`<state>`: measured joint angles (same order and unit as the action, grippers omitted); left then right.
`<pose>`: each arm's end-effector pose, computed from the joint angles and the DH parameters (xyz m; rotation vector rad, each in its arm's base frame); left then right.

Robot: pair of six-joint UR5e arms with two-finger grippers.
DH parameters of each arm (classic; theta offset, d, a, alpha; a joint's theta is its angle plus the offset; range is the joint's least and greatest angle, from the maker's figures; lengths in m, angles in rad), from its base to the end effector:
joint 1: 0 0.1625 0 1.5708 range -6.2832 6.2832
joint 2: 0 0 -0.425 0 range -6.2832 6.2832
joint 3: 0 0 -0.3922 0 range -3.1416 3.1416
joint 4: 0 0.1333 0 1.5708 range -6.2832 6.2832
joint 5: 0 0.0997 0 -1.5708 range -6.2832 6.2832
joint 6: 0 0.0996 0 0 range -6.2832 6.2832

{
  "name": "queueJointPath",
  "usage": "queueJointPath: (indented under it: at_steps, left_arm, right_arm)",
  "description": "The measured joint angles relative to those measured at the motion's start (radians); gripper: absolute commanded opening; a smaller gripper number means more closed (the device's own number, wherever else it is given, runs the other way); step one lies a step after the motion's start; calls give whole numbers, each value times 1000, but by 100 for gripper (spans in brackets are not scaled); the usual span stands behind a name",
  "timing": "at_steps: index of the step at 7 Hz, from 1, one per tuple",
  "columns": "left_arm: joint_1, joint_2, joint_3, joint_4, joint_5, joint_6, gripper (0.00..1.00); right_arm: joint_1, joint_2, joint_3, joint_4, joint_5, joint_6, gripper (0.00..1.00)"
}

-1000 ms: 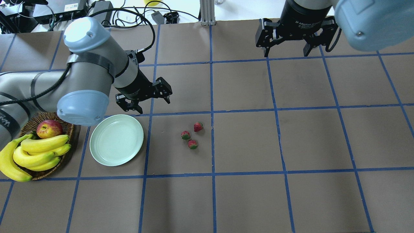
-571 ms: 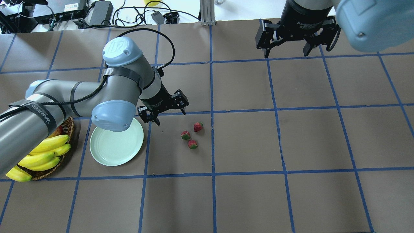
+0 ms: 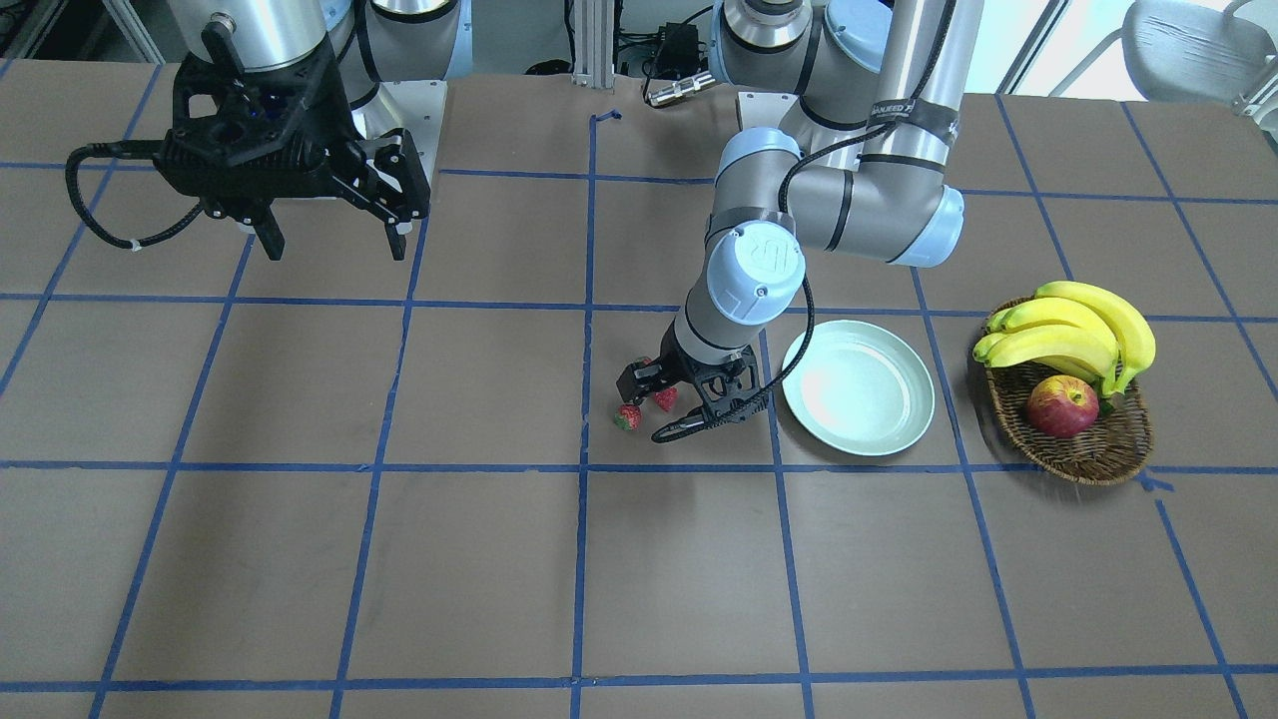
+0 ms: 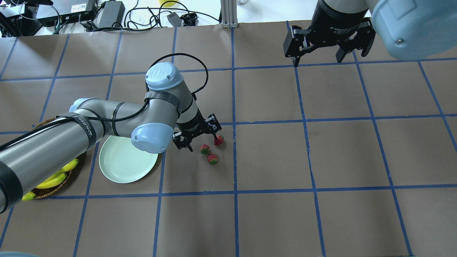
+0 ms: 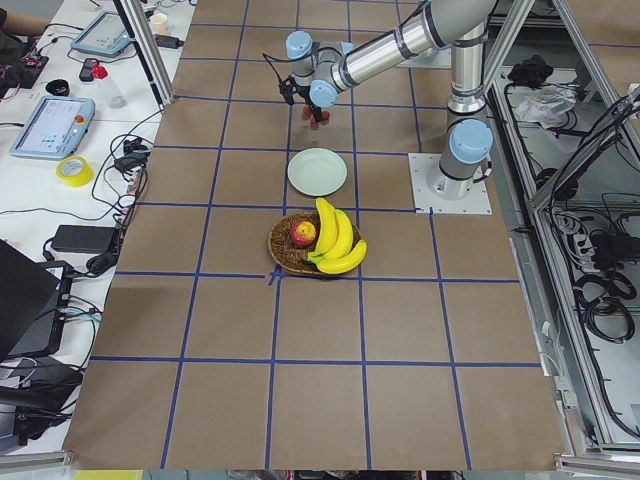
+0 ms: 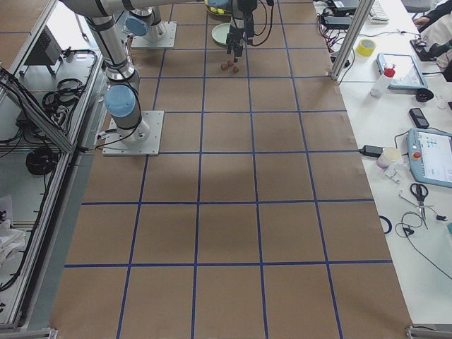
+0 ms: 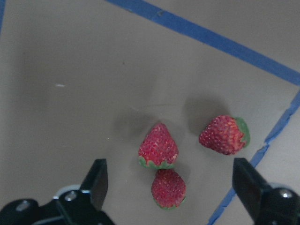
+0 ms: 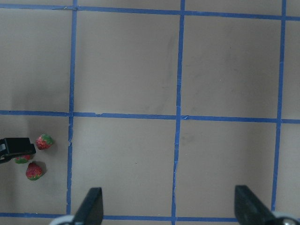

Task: Collect all strawberries into plate
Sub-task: 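Lower the left gripper and grasp one strawberry from the cluster, then carry the strawberry onto the plate and open the left gripper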

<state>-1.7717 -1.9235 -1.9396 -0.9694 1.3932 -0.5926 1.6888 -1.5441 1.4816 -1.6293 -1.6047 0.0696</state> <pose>-0.2533 -0.4878 0.1930 0.6020 -2.9515 -0.2707 0.1895 -0.4949 0.5251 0.0721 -3.1124 0.1927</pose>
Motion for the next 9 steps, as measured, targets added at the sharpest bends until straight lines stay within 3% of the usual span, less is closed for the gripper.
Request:
queueJointPath:
  at_steps: [1, 3, 4, 5, 9]
  left_arm:
    - [-4, -17, -4, 5, 0, -2, 75]
    - [-6, -31, -24, 7, 0, -3, 22]
    - [-6, -32, -30, 7, -2, -4, 16]
    - [-6, -32, -33, 5, -3, -5, 0]
    - [-1, 1, -22, -8, 21, -5, 0]
  right_arm:
    - [0, 0, 0, 0, 1, 0, 100]
    - [0, -1, 0, 0, 3, 0, 100]
    - [1, -1, 0, 0, 3, -1, 100]
    - [1, -1, 0, 0, 4, -1, 100]
    - [0, -1, 0, 0, 5, -1, 100]
